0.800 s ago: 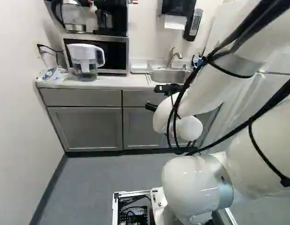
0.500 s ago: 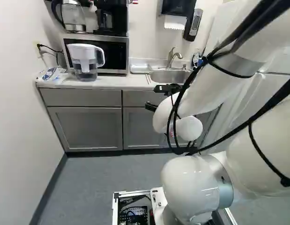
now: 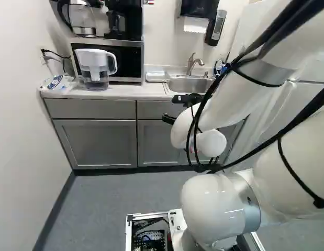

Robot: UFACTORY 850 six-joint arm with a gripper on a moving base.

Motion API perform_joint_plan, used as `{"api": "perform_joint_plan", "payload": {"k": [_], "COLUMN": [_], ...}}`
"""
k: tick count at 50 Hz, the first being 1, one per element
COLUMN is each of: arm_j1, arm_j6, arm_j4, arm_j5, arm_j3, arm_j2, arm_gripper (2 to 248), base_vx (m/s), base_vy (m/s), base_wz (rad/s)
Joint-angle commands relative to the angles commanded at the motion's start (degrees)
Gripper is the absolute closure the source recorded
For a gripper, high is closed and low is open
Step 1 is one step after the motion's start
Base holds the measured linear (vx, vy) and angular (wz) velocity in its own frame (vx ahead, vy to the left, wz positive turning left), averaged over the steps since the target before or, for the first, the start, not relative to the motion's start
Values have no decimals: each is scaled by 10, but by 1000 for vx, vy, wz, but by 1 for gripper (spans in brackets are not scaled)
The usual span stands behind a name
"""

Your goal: Rinse the cup and place it in the tray

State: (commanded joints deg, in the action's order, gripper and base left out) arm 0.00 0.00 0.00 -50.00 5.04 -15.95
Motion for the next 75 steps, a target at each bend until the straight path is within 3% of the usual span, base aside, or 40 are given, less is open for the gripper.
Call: {"api": "perform_joint_plan", "payload": {"k": [75], "arm_j1": [0], "arm_j6": [0], "arm_j4": [0], "arm_j5": [0], "arm_j3": [91], "arm_j2": [-6], "arm_gripper": [3], "base_vx": [0], "base_vy": [0], "base_wz": [0]}}
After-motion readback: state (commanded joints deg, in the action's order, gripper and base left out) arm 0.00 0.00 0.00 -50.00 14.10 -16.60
